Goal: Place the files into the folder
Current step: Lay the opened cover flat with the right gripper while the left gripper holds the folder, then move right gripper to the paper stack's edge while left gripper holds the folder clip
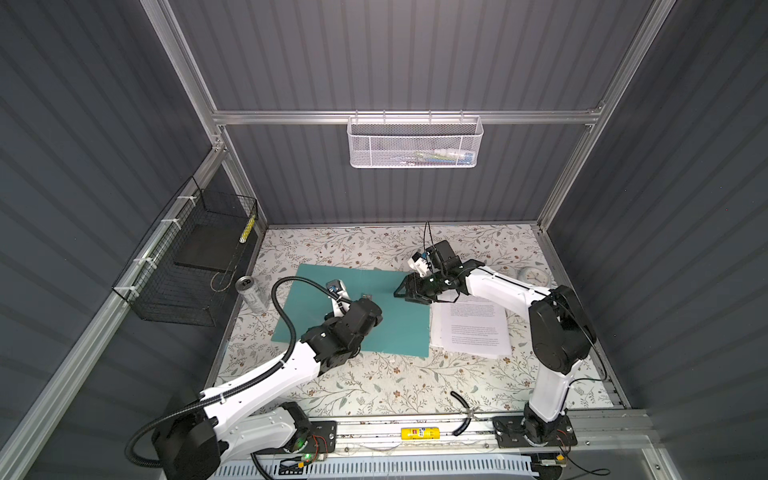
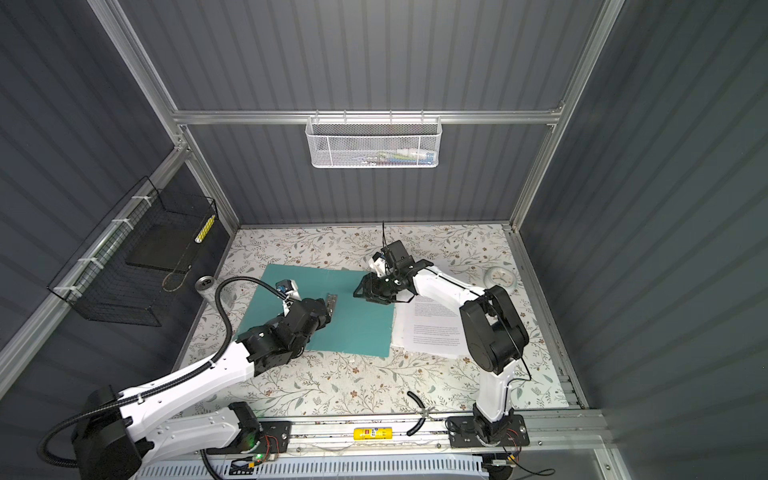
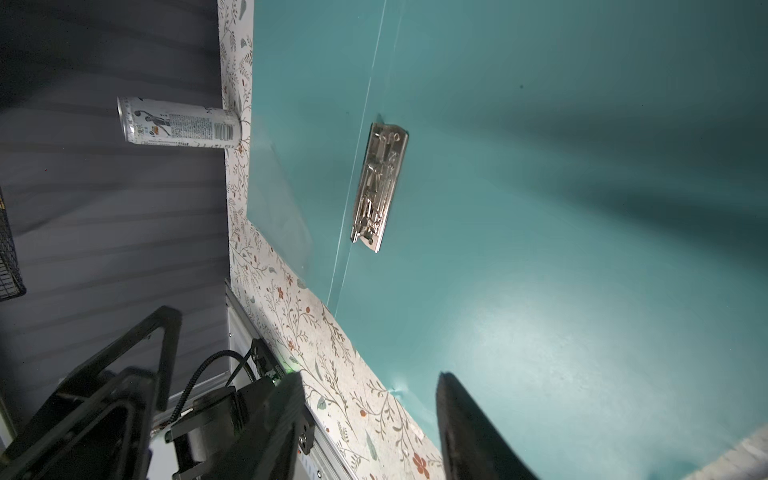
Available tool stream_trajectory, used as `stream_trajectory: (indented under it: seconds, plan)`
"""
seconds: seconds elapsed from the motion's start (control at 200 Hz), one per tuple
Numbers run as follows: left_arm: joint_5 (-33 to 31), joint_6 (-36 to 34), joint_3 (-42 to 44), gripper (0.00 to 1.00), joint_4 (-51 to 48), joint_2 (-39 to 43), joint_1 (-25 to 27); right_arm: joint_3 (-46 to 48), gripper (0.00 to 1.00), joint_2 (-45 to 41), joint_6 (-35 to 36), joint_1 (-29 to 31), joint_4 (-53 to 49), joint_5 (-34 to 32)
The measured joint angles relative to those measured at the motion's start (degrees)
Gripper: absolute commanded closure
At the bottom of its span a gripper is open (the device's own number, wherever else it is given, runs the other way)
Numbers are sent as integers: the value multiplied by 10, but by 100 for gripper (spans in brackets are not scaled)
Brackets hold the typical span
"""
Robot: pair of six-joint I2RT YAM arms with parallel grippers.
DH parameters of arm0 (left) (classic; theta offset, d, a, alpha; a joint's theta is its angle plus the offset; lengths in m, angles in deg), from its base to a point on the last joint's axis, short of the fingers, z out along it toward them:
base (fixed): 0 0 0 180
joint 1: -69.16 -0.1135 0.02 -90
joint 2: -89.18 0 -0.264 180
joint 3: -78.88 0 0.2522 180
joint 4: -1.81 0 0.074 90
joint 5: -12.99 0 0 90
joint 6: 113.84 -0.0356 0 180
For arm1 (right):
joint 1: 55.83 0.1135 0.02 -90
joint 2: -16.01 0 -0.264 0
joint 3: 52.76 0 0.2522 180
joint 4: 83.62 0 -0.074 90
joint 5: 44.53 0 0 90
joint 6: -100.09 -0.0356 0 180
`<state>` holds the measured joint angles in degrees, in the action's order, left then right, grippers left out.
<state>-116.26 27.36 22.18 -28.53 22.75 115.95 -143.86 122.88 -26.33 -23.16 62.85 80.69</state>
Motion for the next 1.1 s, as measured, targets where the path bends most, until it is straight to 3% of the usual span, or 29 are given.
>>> stream_trajectory:
  seconds: [0.23,0.415,0.836,1.096]
  plan:
    - [121,-57,6,18,121,-100,-92,19,44,-42,8,-16,-31,-26]
    - [180,-81,-24,29,154,-194,-129,63,45,-107,5,-61,-31,-54]
    - [218,-95,-70,34,175,-292,-157,173,39,-240,21,-229,-34,-97]
    - [223,-87,-70,37,178,-320,-158,213,37,-301,56,-287,-3,-132]
